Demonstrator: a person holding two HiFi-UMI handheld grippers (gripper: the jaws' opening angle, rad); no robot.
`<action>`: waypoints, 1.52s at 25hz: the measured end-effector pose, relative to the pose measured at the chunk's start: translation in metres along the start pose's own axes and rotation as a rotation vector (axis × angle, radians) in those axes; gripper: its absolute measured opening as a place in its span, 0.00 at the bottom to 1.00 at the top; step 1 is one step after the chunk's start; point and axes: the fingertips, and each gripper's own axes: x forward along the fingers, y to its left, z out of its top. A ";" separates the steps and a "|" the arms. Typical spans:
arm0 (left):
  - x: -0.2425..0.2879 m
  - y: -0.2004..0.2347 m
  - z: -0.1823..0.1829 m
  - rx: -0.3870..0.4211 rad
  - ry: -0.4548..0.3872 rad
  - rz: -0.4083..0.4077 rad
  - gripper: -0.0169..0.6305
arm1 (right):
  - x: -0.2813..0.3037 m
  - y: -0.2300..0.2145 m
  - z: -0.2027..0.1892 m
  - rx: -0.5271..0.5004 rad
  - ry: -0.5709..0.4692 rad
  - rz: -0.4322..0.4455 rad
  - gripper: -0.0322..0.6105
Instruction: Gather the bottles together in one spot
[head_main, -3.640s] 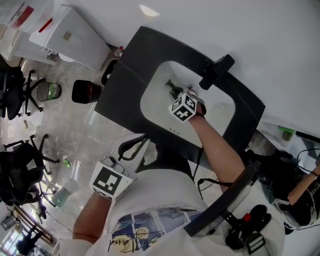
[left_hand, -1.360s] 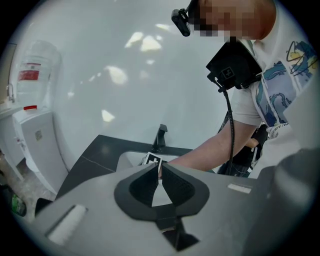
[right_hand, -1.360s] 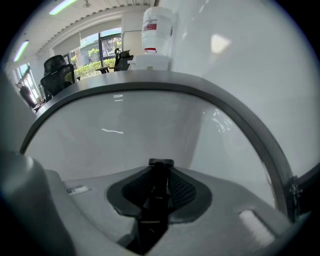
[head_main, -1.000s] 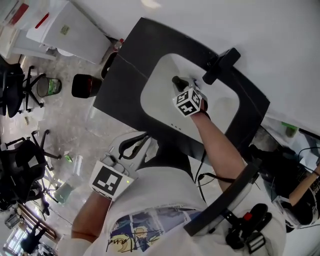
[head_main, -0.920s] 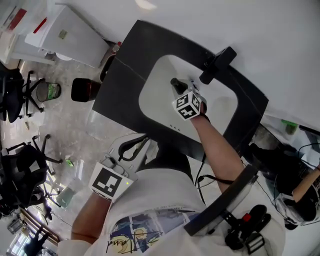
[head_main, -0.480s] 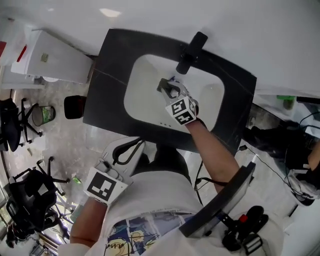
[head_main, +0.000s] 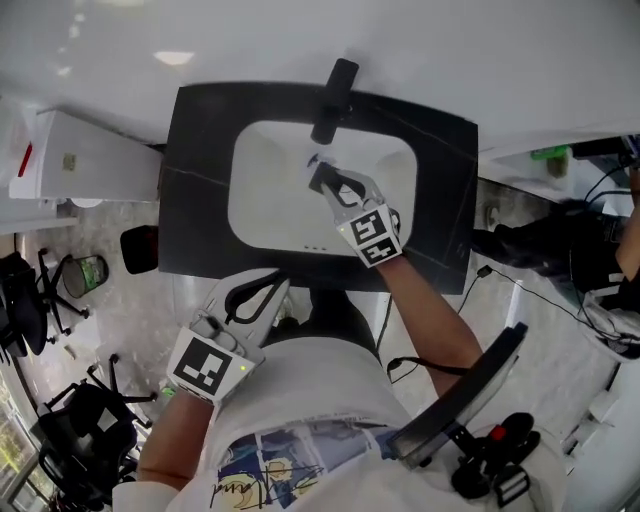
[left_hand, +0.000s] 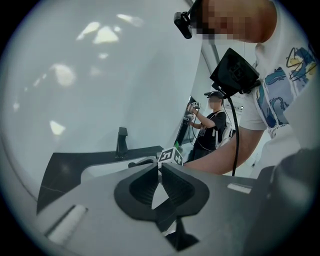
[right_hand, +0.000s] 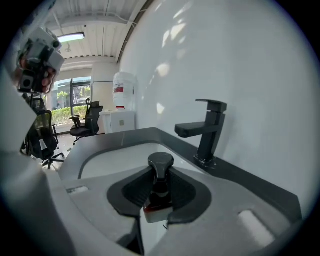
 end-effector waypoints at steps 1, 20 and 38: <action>0.002 -0.001 0.002 0.007 0.000 -0.011 0.06 | -0.007 -0.005 0.002 0.004 -0.008 -0.010 0.18; 0.055 0.000 0.032 0.031 0.001 -0.071 0.06 | -0.048 -0.138 0.058 -0.048 -0.146 -0.028 0.17; 0.087 0.017 0.036 -0.027 0.032 0.038 0.07 | 0.001 -0.202 0.053 -0.034 -0.195 0.081 0.17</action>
